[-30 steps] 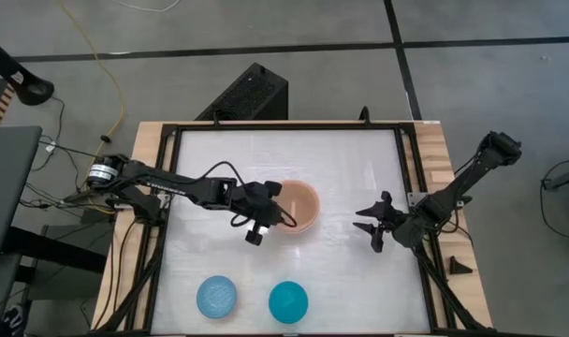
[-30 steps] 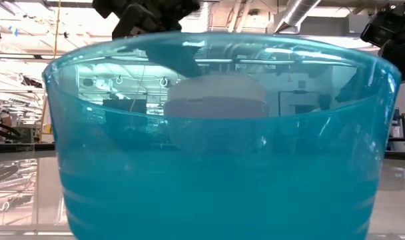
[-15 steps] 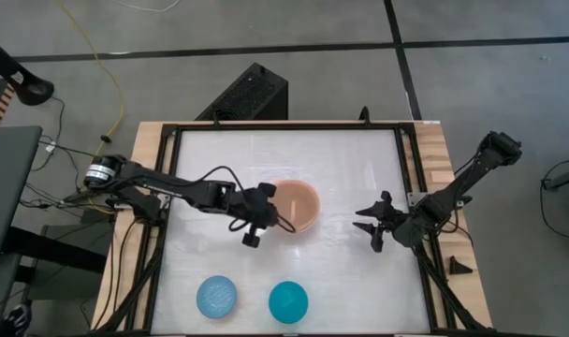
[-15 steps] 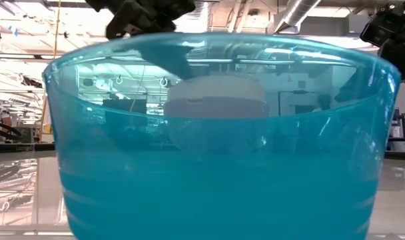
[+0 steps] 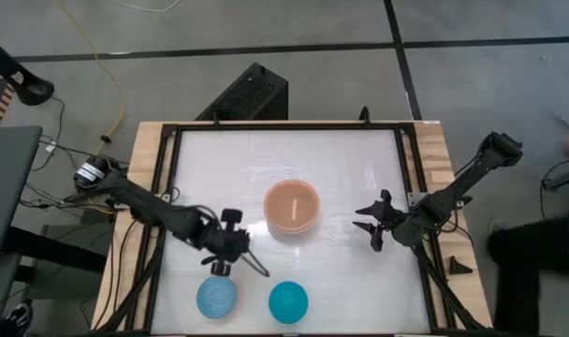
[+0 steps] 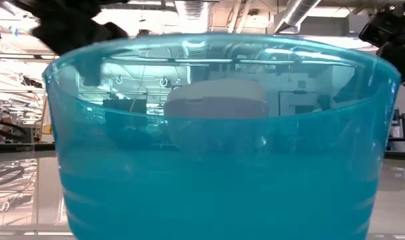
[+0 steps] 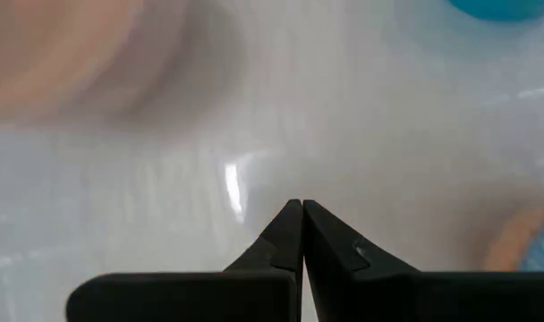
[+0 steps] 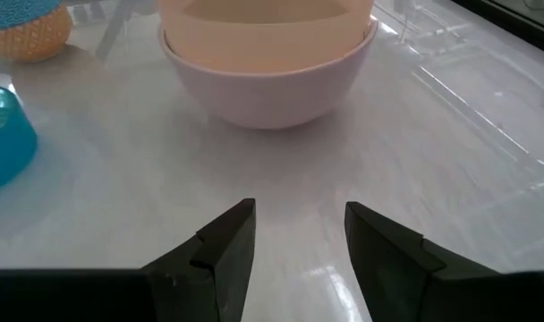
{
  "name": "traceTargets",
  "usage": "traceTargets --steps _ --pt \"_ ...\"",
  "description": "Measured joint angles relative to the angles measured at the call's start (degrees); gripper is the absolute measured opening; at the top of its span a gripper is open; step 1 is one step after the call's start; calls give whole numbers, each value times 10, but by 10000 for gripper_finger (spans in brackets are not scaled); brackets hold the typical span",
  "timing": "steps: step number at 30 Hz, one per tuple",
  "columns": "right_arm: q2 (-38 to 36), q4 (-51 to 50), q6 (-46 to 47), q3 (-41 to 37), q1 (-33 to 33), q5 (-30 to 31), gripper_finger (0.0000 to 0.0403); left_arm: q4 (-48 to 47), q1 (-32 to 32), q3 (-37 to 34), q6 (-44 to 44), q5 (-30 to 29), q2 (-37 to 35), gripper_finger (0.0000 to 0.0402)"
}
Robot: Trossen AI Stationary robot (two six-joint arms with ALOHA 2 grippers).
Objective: Nest bowls inside each other
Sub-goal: Stack the blue patterned bowl on top of the light orange bowl
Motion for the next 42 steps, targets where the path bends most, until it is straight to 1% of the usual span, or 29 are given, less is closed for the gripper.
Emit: traceTargets --steps 4,7,10,16,19,21,26,31,35,38,42 --pt "0 2 0 0 -2 0 205 -33 -42 0 -49 0 2 5" --pt "0 3 0 0 -2 -1 205 -33 -55 0 -71 8 2 26" --pt "0 3 0 0 -2 -2 205 -37 -64 0 -96 19 2 61" --pt "0 4 0 0 -2 -11 205 -56 -71 0 -145 55 2 143" --pt "0 7 0 0 -2 -11 205 -35 -71 -14 -159 70 2 174" --pt "0 8 0 0 -2 -11 205 -9 -71 -38 -167 93 2 185" --pt "0 8 0 0 -2 -11 205 82 -71 -107 -199 155 2 190" --pt "0 9 0 0 -2 -11 205 152 -71 -148 -218 191 3 188" --pt "0 16 0 0 -2 -11 205 152 -66 -153 -204 196 2 188" --pt "0 17 0 0 -2 -11 205 135 -52 -153 -183 197 -6 187" --pt "0 16 1 0 -2 -12 205 110 -26 -153 -158 207 -34 187"
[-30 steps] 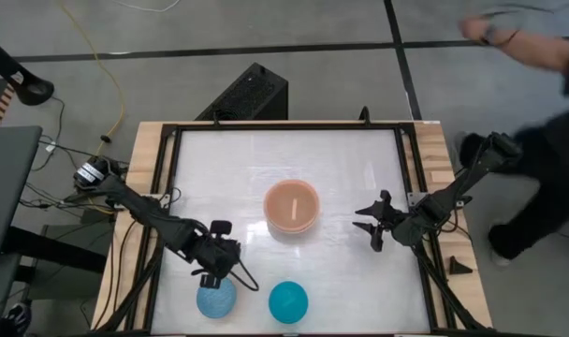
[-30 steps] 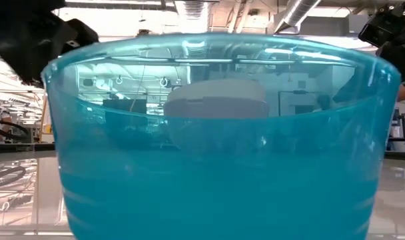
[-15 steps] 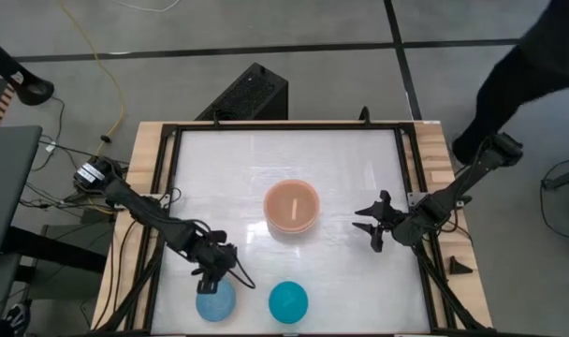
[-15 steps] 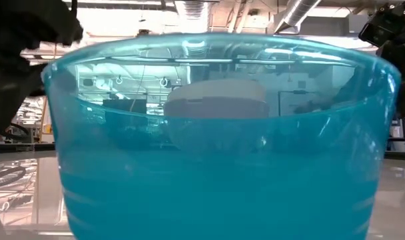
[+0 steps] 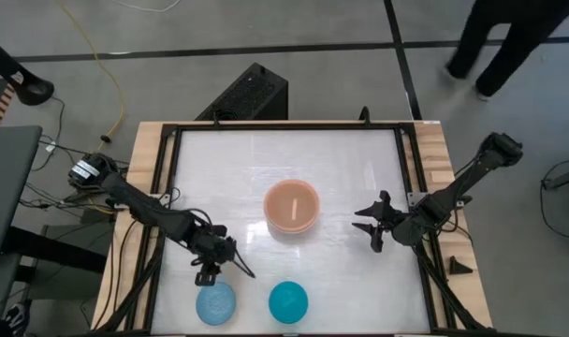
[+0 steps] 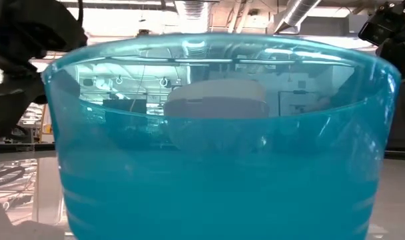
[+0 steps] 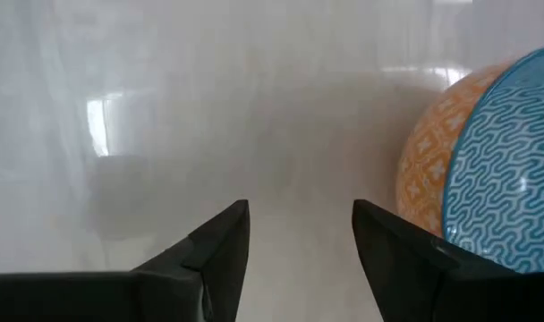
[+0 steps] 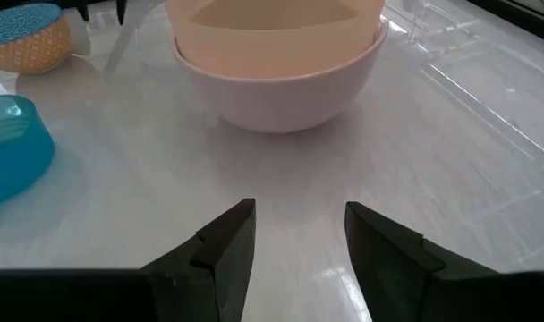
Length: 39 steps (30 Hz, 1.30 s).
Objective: Nest bowls inside each other
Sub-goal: Stack the blue patterned bowl on top of the light orange bowl
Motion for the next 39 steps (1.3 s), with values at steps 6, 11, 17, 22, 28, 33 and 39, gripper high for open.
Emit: traceTargets --steps 6,11,17,22,28,33,39 --pt "0 4 0 0 0 -1 205 4 22 0 15 40 -61 187" --pt "0 3 0 0 0 -1 205 37 14 0 -16 78 -81 187" --pt "0 3 0 0 0 -1 205 43 -10 0 -49 79 -38 187" --pt "0 3 0 0 0 -1 205 89 -19 0 -56 86 20 187" --pt "0 3 0 0 0 -1 205 116 -20 0 -28 94 83 170" --pt "0 6 0 0 0 -1 205 138 -21 0 36 137 123 58" --pt "0 10 0 0 0 -1 205 172 -4 1 123 121 111 8"
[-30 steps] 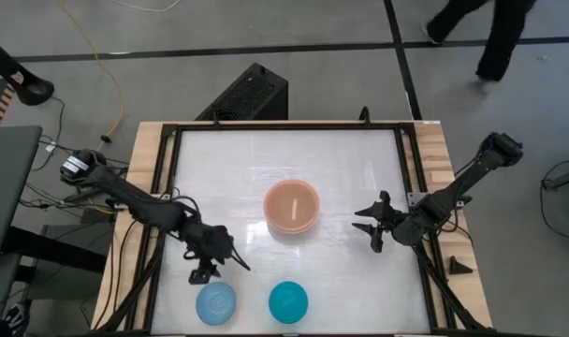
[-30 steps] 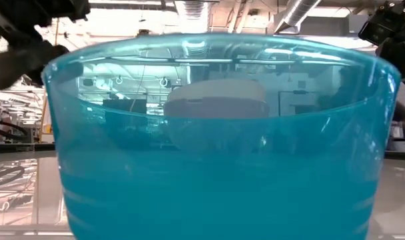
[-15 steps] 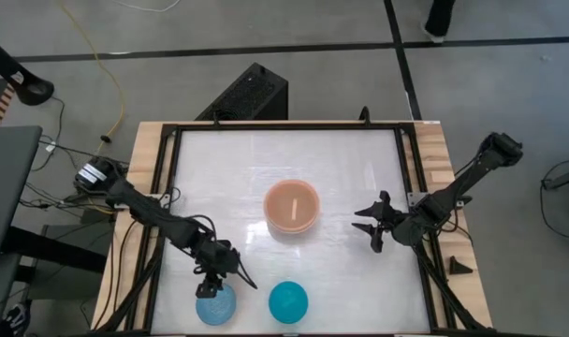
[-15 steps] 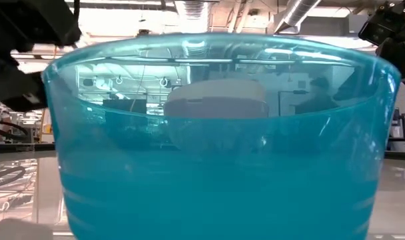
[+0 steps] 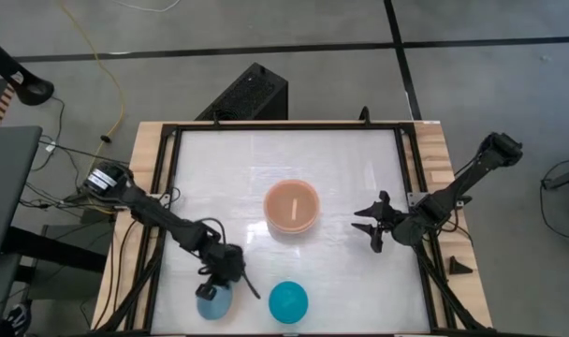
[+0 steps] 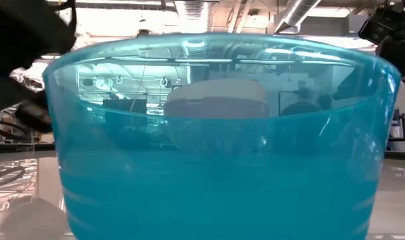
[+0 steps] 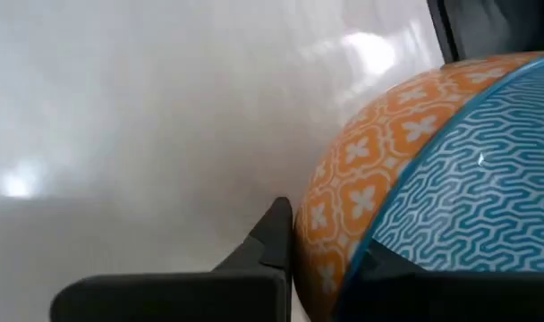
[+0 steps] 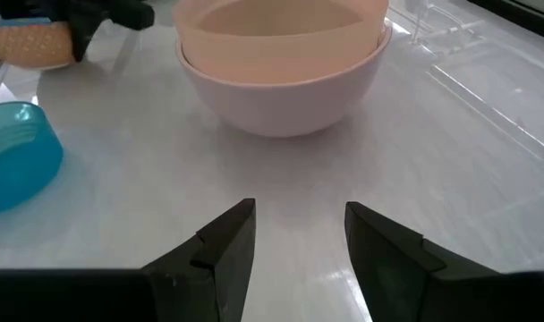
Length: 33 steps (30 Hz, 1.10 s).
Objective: Nest bowls inside each other
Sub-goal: Stack the blue patterned bowl on top of the light orange bowl
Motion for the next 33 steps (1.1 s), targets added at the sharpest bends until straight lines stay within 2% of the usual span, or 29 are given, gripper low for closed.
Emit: traceTargets --steps 7,11,15,18,22,26,29,33 --pt "0 2 0 0 0 0 205 74 73 -1 164 -143 -91 7" --pt "0 3 0 0 0 0 205 151 149 -1 240 -242 -145 7" --pt "0 3 0 0 0 0 205 234 240 0 271 -283 -169 7" --pt "0 3 0 0 0 0 205 264 311 0 269 -264 -168 7" --pt "0 1 0 0 0 0 205 255 397 26 223 -195 -134 7" --pt "0 0 0 0 0 0 205 232 440 79 189 -109 -65 7" --pt "0 0 3 0 0 0 205 162 445 150 184 -77 1 7" --pt "0 -1 8 0 2 0 205 8 439 265 208 -78 93 7"
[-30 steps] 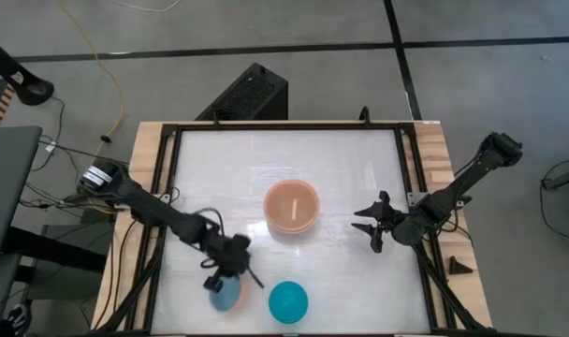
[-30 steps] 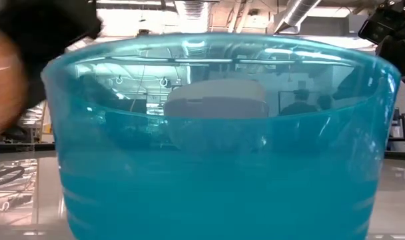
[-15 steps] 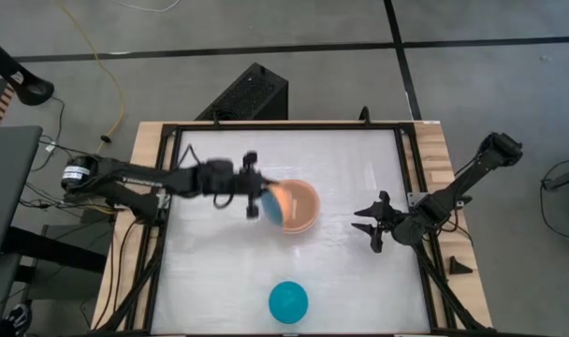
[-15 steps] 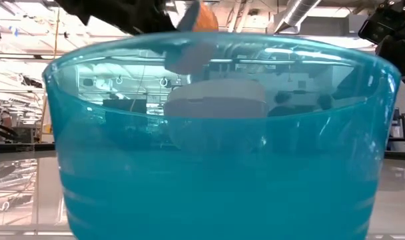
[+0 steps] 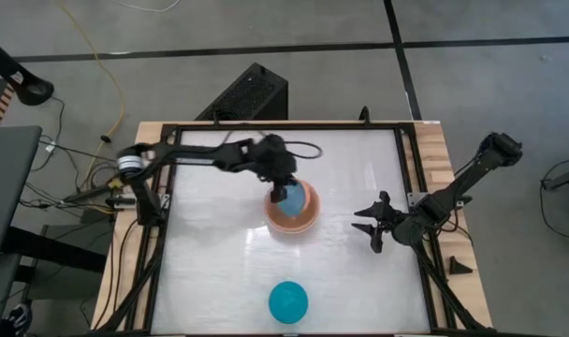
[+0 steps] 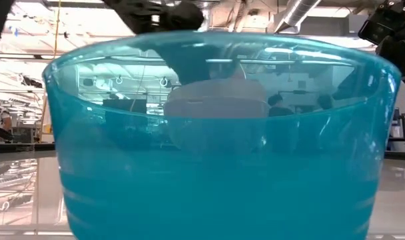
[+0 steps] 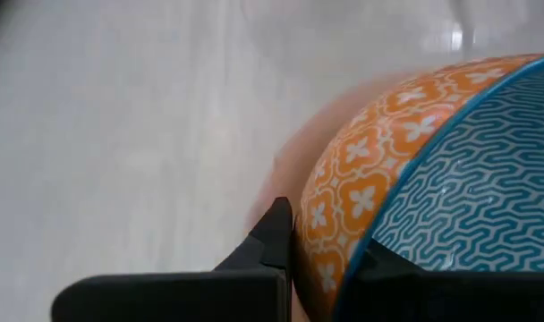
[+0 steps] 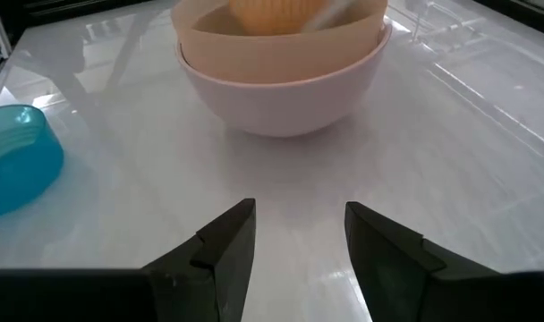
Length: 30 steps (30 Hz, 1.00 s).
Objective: Nest bowls inside each other
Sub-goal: Stack the blue patterned bowl on top of the light orange bowl
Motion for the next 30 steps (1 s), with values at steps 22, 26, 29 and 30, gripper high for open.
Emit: traceTargets --steps 22,26,29,30 --pt "0 -6 2 0 0 -13 205 -450 -52 307 73 -68 164 27" --pt "0 -7 2 0 0 -13 205 -495 -56 324 89 -67 157 33" --pt "0 -7 4 0 0 -13 205 -514 -63 335 121 -70 156 46" --pt "0 -7 5 0 0 -13 205 -514 -65 336 130 -75 156 53"
